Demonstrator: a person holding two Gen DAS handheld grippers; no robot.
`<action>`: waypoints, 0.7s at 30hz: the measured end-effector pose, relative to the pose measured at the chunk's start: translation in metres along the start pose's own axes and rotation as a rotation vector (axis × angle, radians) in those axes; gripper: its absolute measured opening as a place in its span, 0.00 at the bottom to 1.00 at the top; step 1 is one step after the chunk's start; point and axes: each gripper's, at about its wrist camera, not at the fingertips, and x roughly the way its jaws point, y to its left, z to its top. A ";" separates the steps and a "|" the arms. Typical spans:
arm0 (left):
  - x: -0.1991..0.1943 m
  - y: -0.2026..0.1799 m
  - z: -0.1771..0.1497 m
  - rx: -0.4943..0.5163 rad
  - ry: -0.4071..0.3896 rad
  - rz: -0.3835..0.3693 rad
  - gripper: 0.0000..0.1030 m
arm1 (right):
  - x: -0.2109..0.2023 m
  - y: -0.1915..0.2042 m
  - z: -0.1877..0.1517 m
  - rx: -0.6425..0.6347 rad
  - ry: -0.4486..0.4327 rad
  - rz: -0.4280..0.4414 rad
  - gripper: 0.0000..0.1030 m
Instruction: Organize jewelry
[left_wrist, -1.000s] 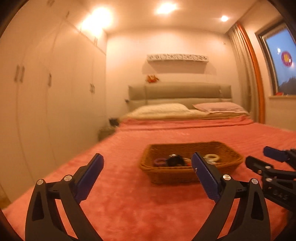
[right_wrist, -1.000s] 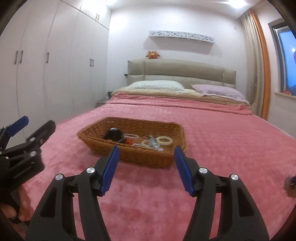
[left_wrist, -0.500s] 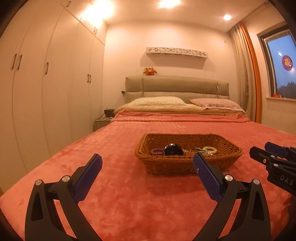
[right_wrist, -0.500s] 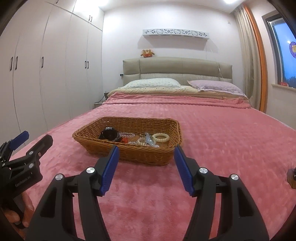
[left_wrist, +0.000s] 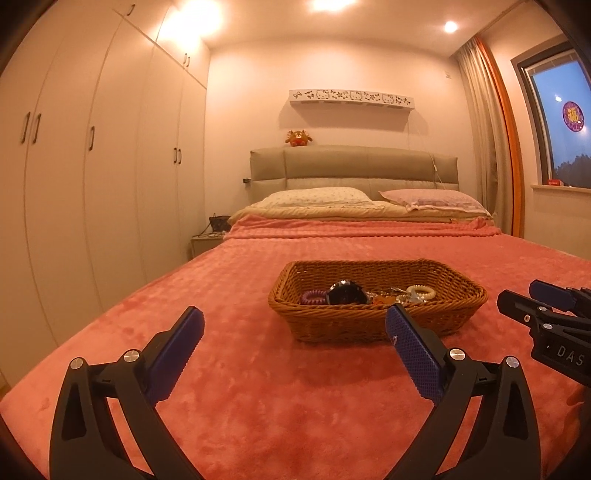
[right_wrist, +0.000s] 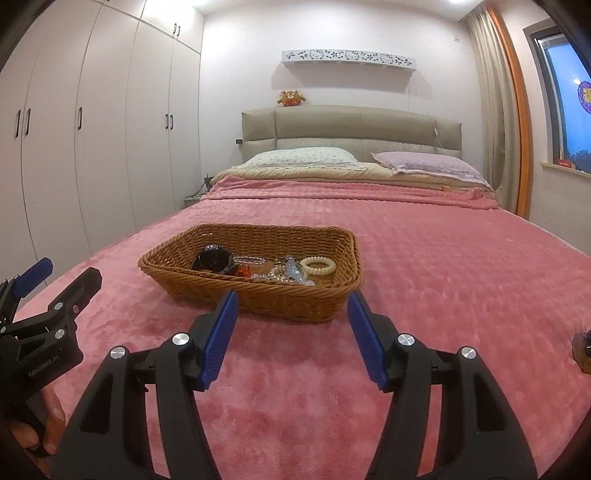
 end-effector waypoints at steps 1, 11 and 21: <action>-0.001 0.000 0.000 0.002 -0.002 0.001 0.93 | 0.000 0.000 0.000 -0.003 0.001 -0.005 0.56; 0.002 0.000 -0.001 0.001 0.002 0.000 0.93 | -0.001 -0.001 0.000 0.002 0.001 -0.004 0.56; 0.002 0.001 0.000 0.000 0.007 0.001 0.93 | -0.001 -0.002 0.000 0.002 0.001 -0.005 0.60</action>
